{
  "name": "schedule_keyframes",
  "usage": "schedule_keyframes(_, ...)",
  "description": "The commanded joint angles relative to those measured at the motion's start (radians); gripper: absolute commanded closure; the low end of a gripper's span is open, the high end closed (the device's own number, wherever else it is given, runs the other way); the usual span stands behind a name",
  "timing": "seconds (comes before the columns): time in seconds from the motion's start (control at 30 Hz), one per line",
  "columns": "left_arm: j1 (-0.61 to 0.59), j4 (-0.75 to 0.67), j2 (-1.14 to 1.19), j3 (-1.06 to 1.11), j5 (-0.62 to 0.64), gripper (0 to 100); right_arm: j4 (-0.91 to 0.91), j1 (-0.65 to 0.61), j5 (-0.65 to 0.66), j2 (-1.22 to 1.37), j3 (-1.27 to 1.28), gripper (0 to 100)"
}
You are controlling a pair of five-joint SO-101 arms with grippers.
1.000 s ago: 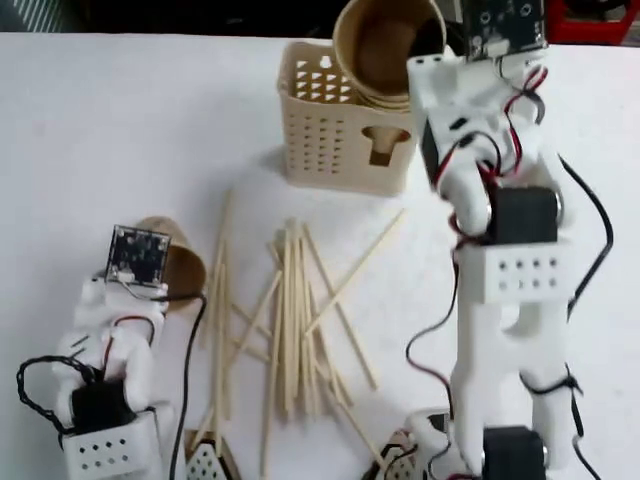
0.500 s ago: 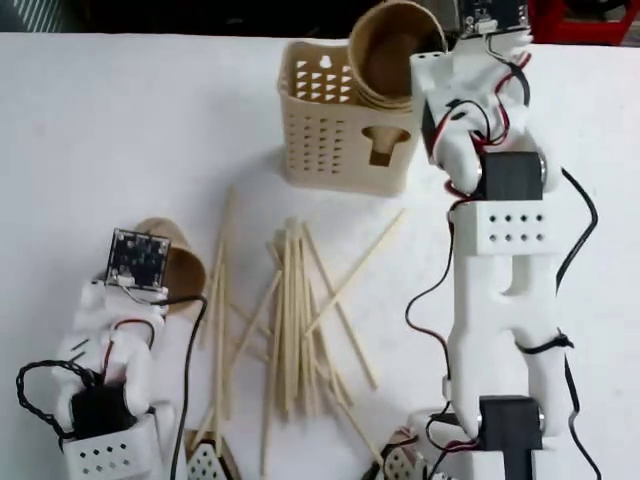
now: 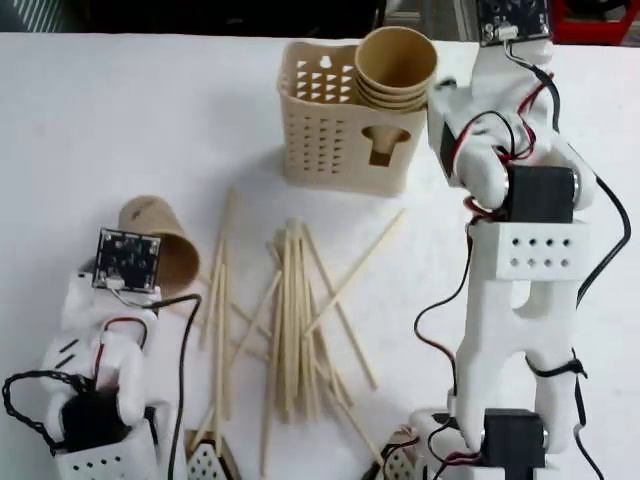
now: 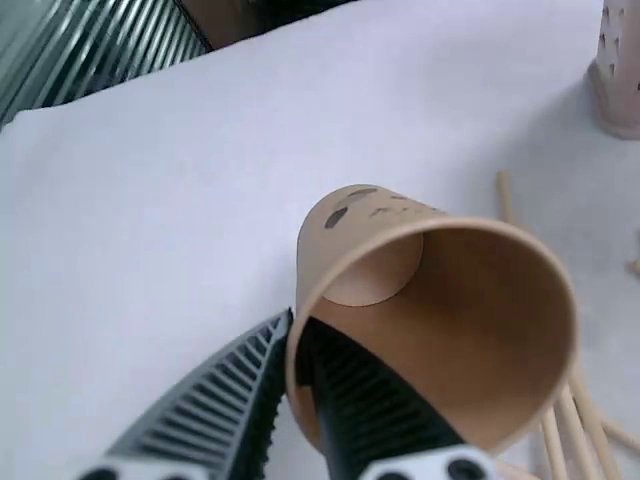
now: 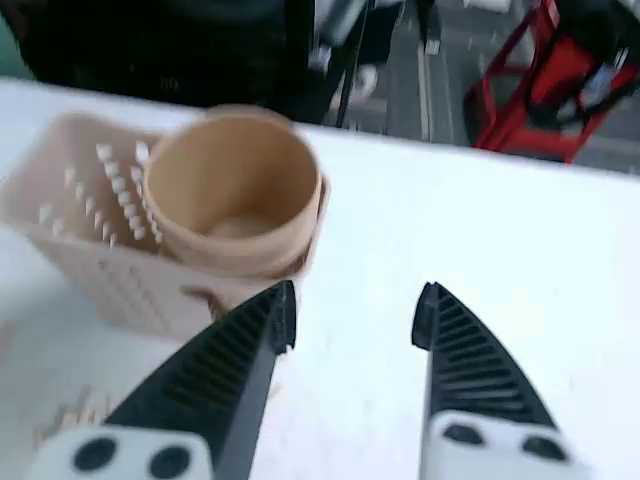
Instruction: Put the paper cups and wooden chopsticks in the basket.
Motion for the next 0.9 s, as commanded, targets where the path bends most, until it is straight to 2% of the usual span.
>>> schedule_keyframes(0.0,0.013,0.005,-0.013,-0.114,0.011,98,0.073,0.012,-0.003,-0.051,0.018,79.7)
schedule_keyframes(0.23,0.022,0.005,-0.012,-0.267,0.011,98,0.061,0.012,-0.002,-0.093,0.308,79.8)
schedule_keyframes(0.5,0.205,0.075,0.025,-0.427,0.008,98,-0.197,0.064,-0.011,-0.153,0.666,79.8)
schedule_keyframes(0.7,0.295,0.077,0.303,-0.634,0.012,98,-0.42,0.128,-0.118,-0.143,0.855,79.8)
schedule_keyframes(0.87,0.403,0.127,0.553,-0.882,0.049,98,-0.565,0.173,-0.13,-0.142,0.95,79.8)
